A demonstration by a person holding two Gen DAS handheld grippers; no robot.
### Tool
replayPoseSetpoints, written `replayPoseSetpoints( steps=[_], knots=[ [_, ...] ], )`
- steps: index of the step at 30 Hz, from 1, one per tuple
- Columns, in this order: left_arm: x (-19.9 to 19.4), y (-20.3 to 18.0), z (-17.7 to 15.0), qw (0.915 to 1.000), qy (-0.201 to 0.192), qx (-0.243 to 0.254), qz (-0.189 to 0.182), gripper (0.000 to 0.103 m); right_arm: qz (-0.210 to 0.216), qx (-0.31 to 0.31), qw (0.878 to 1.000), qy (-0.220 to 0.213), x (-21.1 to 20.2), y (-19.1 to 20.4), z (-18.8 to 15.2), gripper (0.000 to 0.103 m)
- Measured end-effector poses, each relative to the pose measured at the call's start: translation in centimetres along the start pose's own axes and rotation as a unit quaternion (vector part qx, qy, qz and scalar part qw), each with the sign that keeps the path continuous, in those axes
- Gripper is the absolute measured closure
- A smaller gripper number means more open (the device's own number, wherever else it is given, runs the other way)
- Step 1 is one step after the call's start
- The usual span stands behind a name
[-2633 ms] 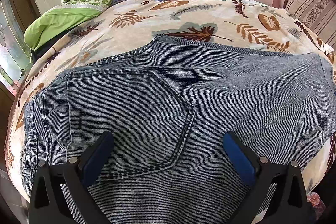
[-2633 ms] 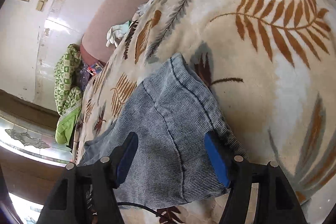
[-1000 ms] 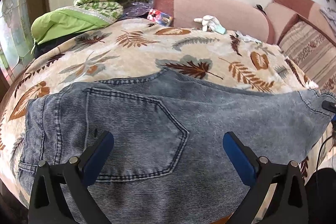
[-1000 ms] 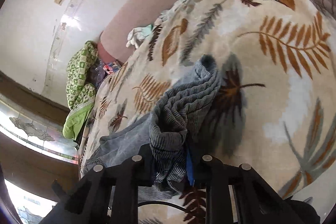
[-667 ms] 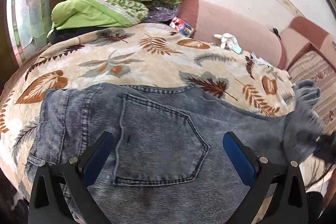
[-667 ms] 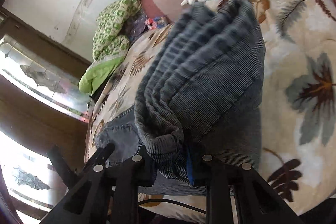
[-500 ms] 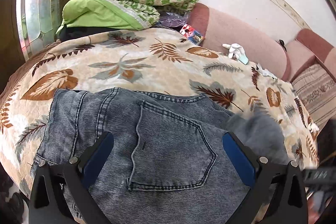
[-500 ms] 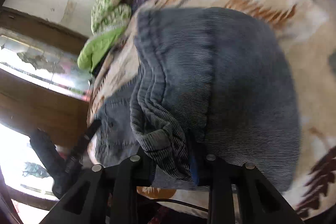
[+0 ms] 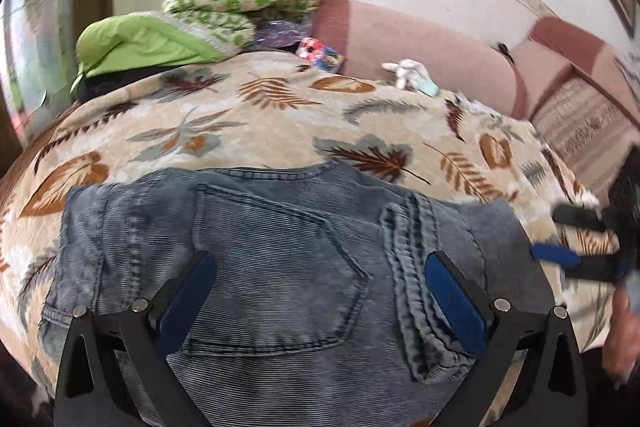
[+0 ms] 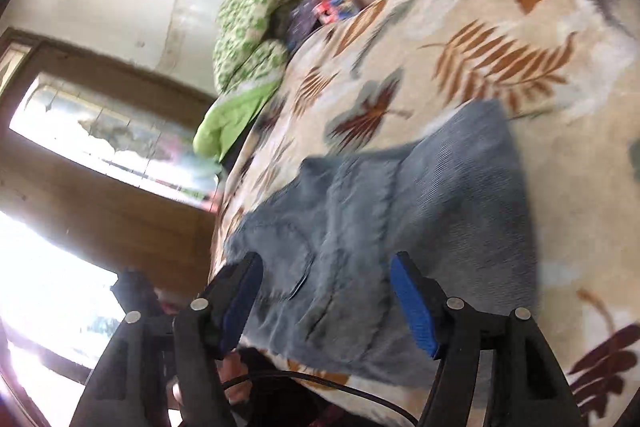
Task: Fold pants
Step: 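Lay the held leg over the jeans toward the left gripper and release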
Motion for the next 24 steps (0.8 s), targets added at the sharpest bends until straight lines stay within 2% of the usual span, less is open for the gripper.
replayPoseSetpoints(
  steps=[5,7,9,10,11,13,17,21,24],
  knots=[
    [1.1,-3.1,-0.7,0.9985,0.002,0.055,0.004,0.0,0.005,0.025,0.999,-0.027,0.0,-2.6,3.2,0.034],
    [2.6,-4.1,-1.5,0.9963,0.029,0.08,0.014,0.0,0.002,0.033,0.999,-0.035,1.1,-4.0,4.5,0.033],
    [4.8,-4.5,-2.6,0.9917,0.072,0.1,0.039,0.0,-0.007,0.051,0.998,-0.022,2.8,-6.2,5.3,0.033],
    [5.5,-4.4,-3.0,0.9904,0.086,0.1,0.043,0.0,0.002,0.058,0.998,-0.011,3.4,-7.4,5.3,0.033],
    [5.8,-4.2,-3.1,0.9911,0.092,0.09,0.034,0.0,0.021,0.061,0.998,-0.02,3.1,-7.9,5.4,0.033],
    [5.7,-3.6,-3.0,0.9925,0.1,0.07,0.013,0.0,0.028,0.067,0.997,-0.015,3.0,-7.2,5.8,0.033],
    [5.2,-3.4,-3.1,0.9928,0.098,0.067,0.01,0.0,0.029,0.045,0.998,-0.021,2.5,-6.1,5.3,0.033],
    [3.3,-2.3,-2.1,0.9971,0.058,0.048,0.013,0.0,0.043,0.003,0.999,-0.011,1.4,-3.7,3.3,0.033],
    [2.7,-1.5,-1.7,0.9983,0.046,0.032,0.018,0.0,0.048,-0.016,0.999,0.001,1.3,-2.3,1.7,0.033]
  ],
)
Point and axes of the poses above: each gripper's, at about its wrist camera, not at the fingertips, and x roughly the way its jaws point, y to its left, z to its top, the point moved 6 cm from there along x, roughly the way its jaws point, and after that the axes turned 7 degrees about y, right-handed, at the moved point
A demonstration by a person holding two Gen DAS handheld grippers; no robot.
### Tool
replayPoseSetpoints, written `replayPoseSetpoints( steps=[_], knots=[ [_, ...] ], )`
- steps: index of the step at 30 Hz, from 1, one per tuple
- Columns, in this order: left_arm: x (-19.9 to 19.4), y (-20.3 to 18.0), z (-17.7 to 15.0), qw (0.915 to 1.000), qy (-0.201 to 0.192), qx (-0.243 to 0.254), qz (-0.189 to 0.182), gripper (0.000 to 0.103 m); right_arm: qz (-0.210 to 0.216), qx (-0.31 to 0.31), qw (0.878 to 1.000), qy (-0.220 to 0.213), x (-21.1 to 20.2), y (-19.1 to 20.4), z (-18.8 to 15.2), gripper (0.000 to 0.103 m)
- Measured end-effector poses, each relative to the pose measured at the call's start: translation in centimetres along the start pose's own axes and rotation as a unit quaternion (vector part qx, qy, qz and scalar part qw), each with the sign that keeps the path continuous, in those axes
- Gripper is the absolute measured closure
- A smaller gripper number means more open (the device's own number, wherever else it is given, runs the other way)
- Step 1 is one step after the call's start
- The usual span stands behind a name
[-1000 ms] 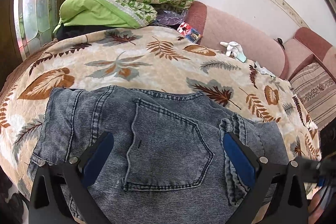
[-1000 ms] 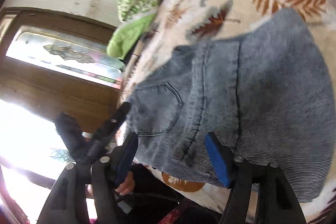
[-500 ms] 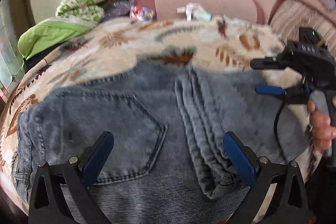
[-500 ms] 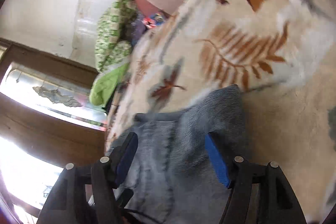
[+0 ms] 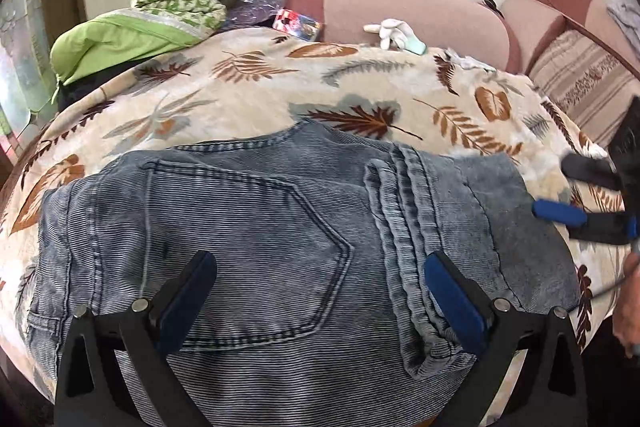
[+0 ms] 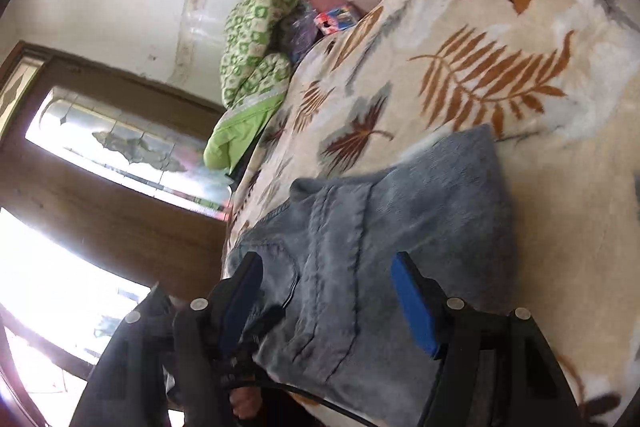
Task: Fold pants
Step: 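Lay the held leg over the jeans toward the left gripper and release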
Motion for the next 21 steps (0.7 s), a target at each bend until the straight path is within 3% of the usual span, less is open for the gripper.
replayPoseSetpoints(
  steps=[3,7,8,12,14,17,19,21],
  knots=[
    [0.6,0.1,-0.2,0.9998,0.016,0.003,0.009,0.0,0.0,0.008,1.0,0.009,0.0,-0.1,-2.1,0.033],
    [3.0,-0.3,-1.4,0.9936,0.066,0.042,0.082,0.0,-0.044,0.042,0.998,0.032,0.8,-2.2,-4.3,0.033],
    [2.8,-0.4,-1.5,0.9934,0.06,0.045,0.087,0.0,-0.042,0.052,0.997,0.036,1.0,-2.8,-4.5,0.033],
    [2.0,0.0,-1.3,0.9953,0.055,0.032,0.072,0.0,-0.03,0.059,0.997,0.035,0.5,-2.9,-4.3,0.033],
    [1.4,0.5,-1.1,0.9969,0.044,0.015,0.064,0.0,-0.048,0.047,0.997,0.022,0.1,-2.7,-4.3,0.033],
    [0.2,1.4,-0.2,0.9955,0.007,0.0,0.095,0.0,-0.134,-0.017,0.991,-0.014,-0.7,-1.2,-4.0,0.033],
    [-0.6,2.2,0.1,0.9925,-0.013,-0.012,0.121,0.0,-0.226,-0.086,0.969,-0.048,-1.3,0.4,-4.0,0.033],
    [-1.0,3.0,0.2,0.9907,-0.018,-0.028,0.132,0.0,-0.286,-0.147,0.945,-0.06,-1.1,1.9,-4.3,0.036]
  ],
)
Point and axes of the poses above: each gripper's, at about its wrist camera, not at the fingertips, and x roughly the way its jaws point, y to its left, z to its top, the point moved 6 cm from there along x, roughly the way its jaws point, and after that the axes turned 7 degrees about y, right-handed, at the moved point
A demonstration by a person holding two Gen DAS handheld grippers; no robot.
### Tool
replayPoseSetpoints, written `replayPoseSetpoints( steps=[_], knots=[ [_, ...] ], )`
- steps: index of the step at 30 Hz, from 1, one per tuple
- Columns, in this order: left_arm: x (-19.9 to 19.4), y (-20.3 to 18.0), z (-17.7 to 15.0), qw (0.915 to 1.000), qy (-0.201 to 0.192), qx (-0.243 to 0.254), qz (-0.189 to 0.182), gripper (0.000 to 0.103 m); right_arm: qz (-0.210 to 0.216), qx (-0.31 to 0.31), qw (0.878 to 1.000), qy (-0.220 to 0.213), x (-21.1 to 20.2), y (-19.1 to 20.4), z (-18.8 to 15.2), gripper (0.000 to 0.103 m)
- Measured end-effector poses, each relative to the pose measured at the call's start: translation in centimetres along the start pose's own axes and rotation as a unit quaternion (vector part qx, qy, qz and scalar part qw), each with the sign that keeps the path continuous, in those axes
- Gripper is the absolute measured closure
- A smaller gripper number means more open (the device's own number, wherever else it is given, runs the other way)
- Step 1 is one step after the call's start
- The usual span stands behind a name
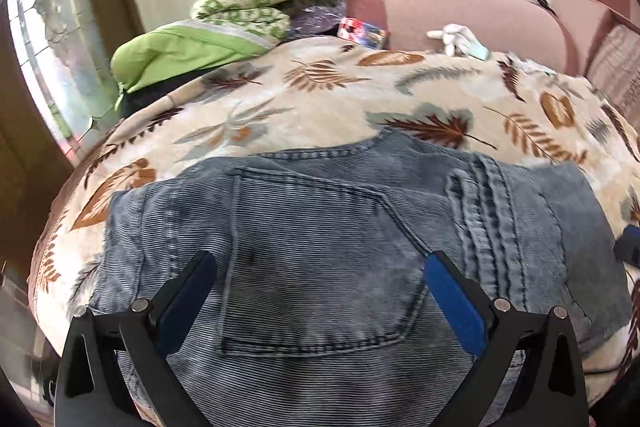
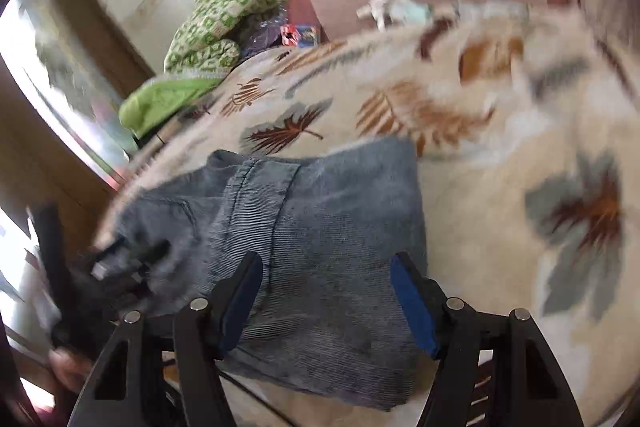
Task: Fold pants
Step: 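Lay the held leg over the jeans toward the left gripper and release, then move the left gripper to the waistband end of the jeans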
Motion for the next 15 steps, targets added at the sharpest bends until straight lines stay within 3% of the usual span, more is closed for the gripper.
replayPoseSetpoints(
  steps=[4,7,9,15],
  knots=[
    [0.4,1.6,-0.1,0.9996,0.016,-0.023,0.002,0.0,-0.028,-0.098,0.994,0.025,1.4,4.0,-1.1,0.054],
    [0.0,3.0,-0.6,0.9992,0.014,-0.035,0.012,0.0,-0.023,-0.129,0.989,0.075,4.2,5.8,-3.0,0.056],
    [-0.6,4.4,-1.1,0.9988,0.01,-0.042,0.024,0.0,-0.041,-0.149,0.986,0.061,4.6,6.2,-3.1,0.056],
    [-2.6,9.7,-3.2,0.9931,0.013,-0.109,0.041,0.0,0.005,-0.109,0.993,0.052,3.6,5.6,-2.0,0.056]
  ],
)
Point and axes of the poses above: each gripper's, at about its wrist camera, not at the fingertips, and x roughly the way its jaws point, y to its left, z to its top, the point moved 6 cm from there along x, roughly the way its jaws point, and after that the axes turned 7 degrees about y, right-handed, at the moved point
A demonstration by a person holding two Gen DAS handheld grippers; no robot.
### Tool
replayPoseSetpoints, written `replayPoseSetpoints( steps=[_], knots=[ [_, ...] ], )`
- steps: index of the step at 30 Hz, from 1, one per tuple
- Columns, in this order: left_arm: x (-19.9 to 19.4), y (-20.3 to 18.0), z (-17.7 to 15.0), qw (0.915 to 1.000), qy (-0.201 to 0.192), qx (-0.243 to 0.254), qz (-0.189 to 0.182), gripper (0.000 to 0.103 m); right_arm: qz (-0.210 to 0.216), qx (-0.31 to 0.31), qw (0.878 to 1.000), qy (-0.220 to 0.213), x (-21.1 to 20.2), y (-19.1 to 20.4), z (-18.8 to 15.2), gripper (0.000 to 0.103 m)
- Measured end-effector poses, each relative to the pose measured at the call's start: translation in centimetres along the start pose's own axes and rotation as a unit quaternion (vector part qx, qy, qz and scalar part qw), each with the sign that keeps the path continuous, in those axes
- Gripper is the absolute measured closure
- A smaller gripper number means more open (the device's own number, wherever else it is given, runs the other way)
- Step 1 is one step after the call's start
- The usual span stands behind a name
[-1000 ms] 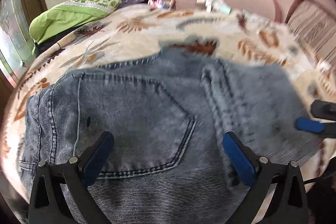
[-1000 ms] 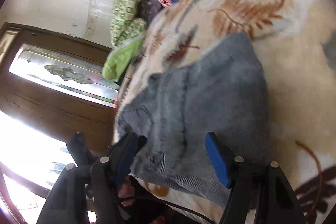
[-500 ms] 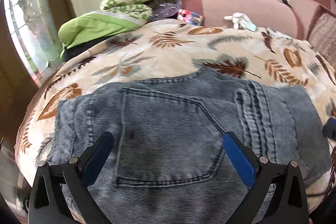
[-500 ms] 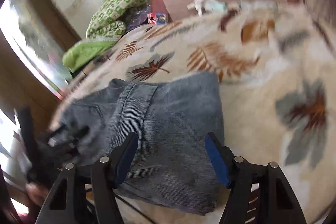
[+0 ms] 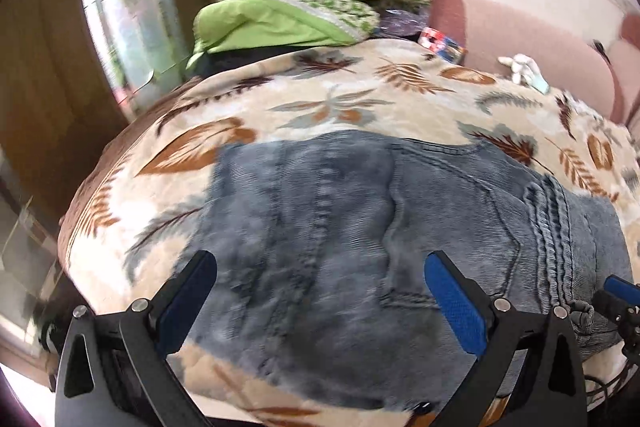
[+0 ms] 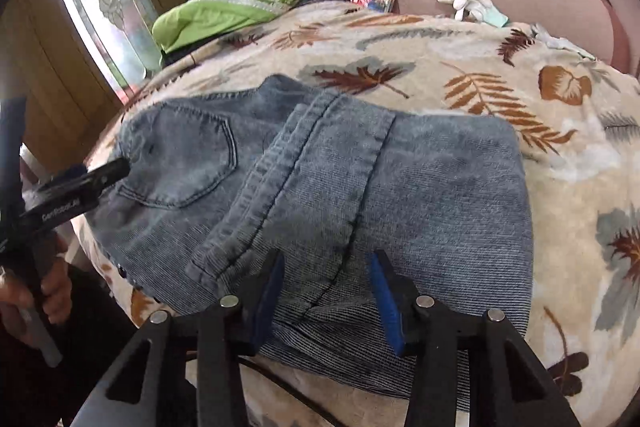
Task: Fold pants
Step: 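Move the left gripper to the waistband end of the jeans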
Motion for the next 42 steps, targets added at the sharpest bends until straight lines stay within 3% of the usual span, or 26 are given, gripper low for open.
replayPoseSetpoints(
  steps=[5,9,12,16,31,34,37,39,42],
  knots=[
    [-1.0,4.8,-1.0,0.9971,0.009,-0.076,0.004,0.0,0.007,-0.043,0.998,-0.047,-1.6,2.1,0.2,0.056],
    [-1.1,7.5,-0.8,0.9948,0.018,-0.099,0.013,0.0,0.0,-0.063,0.998,-0.028,-0.6,2.9,-0.3,0.056],
    [-0.8,8.8,-0.5,0.9937,0.033,-0.105,0.019,0.0,0.004,-0.046,0.999,0.004,0.4,2.4,-0.8,0.056],
    [-1.2,9.6,-0.6,0.9915,0.04,-0.122,0.023,0.0,0.027,-0.018,0.999,0.012,0.5,1.4,-0.8,0.055],
    [0.3,3.2,0.5,0.995,0.073,-0.047,0.049,0.0,0.042,-0.022,0.999,0.014,0.5,1.1,-1.2,0.055],
    [2.0,2.1,0.6,0.994,0.08,-0.021,0.071,0.0,0.055,-0.018,0.998,0.014,0.5,0.9,-1.2,0.055],
    [5.7,1.0,-1.0,0.9861,0.119,0.033,0.112,0.0,0.061,-0.015,0.998,0.017,0.6,0.8,-1.1,0.054],
    [5.1,1.1,-1.1,0.9893,0.085,0.038,0.113,0.0,0.061,-0.019,0.998,0.018,0.7,1.0,-0.9,0.053],
    [4.3,1.3,-0.9,0.9884,0.076,0.052,0.121,0.0,0.065,-0.015,0.998,0.017,0.9,0.9,-0.8,0.053]
  ],
)
Point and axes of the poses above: each gripper's, at about its wrist camera, not at the fingertips, and x roughly the way its jaws point, y to its left, z to its top, the point moved 6 cm from there along x, roughly the way its jaws point, and after that the axes turned 7 degrees about y, right-handed, at the moved point
